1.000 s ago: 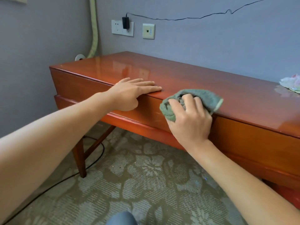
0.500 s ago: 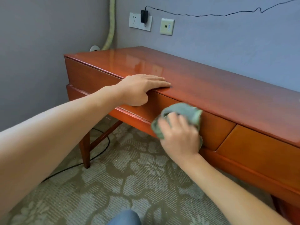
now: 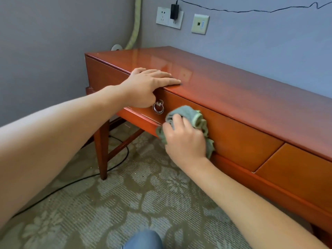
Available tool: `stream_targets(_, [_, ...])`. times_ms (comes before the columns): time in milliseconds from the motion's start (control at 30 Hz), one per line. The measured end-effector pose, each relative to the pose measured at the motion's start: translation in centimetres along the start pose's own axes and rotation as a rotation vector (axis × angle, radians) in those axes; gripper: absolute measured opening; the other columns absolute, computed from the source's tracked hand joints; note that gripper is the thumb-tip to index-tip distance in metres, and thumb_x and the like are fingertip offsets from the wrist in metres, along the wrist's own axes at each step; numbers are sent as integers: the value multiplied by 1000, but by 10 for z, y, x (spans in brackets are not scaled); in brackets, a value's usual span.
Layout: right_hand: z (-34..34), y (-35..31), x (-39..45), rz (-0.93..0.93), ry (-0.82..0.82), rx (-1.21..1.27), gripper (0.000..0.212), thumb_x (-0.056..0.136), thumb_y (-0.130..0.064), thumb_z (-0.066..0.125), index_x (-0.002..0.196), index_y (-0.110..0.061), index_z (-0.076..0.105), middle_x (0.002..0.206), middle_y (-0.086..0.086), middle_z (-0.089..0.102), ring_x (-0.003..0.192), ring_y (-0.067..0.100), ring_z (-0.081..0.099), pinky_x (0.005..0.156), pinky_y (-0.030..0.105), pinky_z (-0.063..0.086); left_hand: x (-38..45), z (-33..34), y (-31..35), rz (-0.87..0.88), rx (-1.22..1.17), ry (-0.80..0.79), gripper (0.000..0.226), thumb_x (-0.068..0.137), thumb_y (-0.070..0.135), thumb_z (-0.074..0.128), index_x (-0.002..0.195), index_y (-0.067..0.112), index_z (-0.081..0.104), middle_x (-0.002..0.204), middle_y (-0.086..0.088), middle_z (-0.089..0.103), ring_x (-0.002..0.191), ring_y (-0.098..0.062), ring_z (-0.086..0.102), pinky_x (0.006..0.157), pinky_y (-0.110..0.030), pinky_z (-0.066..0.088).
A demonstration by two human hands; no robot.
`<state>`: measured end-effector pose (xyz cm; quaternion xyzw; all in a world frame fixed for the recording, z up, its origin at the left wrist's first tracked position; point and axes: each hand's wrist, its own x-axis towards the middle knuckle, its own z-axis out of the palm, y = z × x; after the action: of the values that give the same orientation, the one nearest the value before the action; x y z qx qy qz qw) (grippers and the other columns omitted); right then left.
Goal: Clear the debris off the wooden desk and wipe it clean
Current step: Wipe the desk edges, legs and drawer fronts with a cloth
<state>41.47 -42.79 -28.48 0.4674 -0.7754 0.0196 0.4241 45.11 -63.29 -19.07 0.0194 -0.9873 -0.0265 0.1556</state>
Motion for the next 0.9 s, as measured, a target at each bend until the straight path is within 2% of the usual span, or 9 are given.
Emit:
stream_targets(133, [-5, -3, 1, 9, -44, 67, 23, 66, -12, 83, 83, -16, 68, 83, 4, 57, 68, 22, 57, 48, 24, 26, -3, 0, 2, 2, -5, 20, 101, 74, 3, 52, 158, 53, 27, 167, 12, 29, 157, -19, 19, 124, -52, 13])
stream_targets(233, [-16, 23, -37, 29, -64, 108, 31, 64, -24, 89, 87, -16, 70, 84, 3, 58, 71, 23, 59, 47, 24, 28, -4, 1, 4, -6, -21, 29, 99, 75, 3, 53, 158, 53, 28, 167, 12, 30, 157, -20, 19, 124, -53, 11])
stream_targets(367, [-7, 16, -71, -24, -305, 110, 49, 39, -28, 98, 77, -16, 68, 81, 3, 56, 65, 22, 60, 39, 24, 32, -2, 5, 5, -18, -32, 48, 96, 76, 8, 54, 157, 53, 29, 166, 12, 31, 157, -20, 19, 124, -55, 10])
stream_targets(433, [4, -6, -68, 21, -346, 163, 53, 40, -34, 100, 82, -18, 72, 85, 3, 58, 70, 21, 64, 38, 25, 36, -1, 5, 3, -26, -42, 56, 96, 75, 8, 54, 155, 56, 29, 166, 14, 31, 156, -19, 19, 125, -54, 10])
stream_targets(533, [1, -23, -50, 74, -140, 226, 40, 61, -31, 95, 95, -19, 76, 89, 2, 60, 77, 21, 62, 45, 25, 37, 1, 2, 2, -32, -63, 39, 98, 76, 5, 54, 155, 57, 30, 165, 16, 31, 156, -17, 19, 124, -51, 10])
stream_targets(633, [-21, 1, -31, 198, 126, 86, 15, 79, -21, 79, 94, -22, 74, 87, 3, 59, 74, 25, 57, 51, 27, 30, 2, 4, 0, -27, -64, 62, 97, 74, 6, 54, 155, 56, 32, 164, 16, 33, 155, -16, 22, 123, -50, 11])
stream_targets(733, [-19, 27, -26, 154, 97, -18, 18, 71, -13, 78, 83, -21, 67, 83, 2, 56, 71, 27, 56, 46, 29, 33, 2, 7, -2, -25, -64, 71, 94, 72, 13, 49, 154, 56, 33, 163, 16, 34, 154, -17, 23, 123, -50, 12])
stream_targets(833, [0, 12, -19, 57, 53, 23, 21, 64, -8, 79, 75, -19, 64, 79, 2, 56, 65, 23, 55, 47, 24, 19, 2, 8, 2, -47, -63, 85, 96, 62, 24, 39, 153, 56, 36, 162, 18, 36, 153, -14, 25, 120, -47, 12])
stream_targets(900, [10, -10, 3, 63, 41, 71, 19, 64, -9, 78, 73, -18, 66, 78, 3, 58, 64, 23, 56, 49, 24, 17, 2, 9, 4, -60, -56, 89, 98, 61, 25, 37, 153, 56, 36, 162, 18, 36, 153, -13, 25, 120, -46, 12])
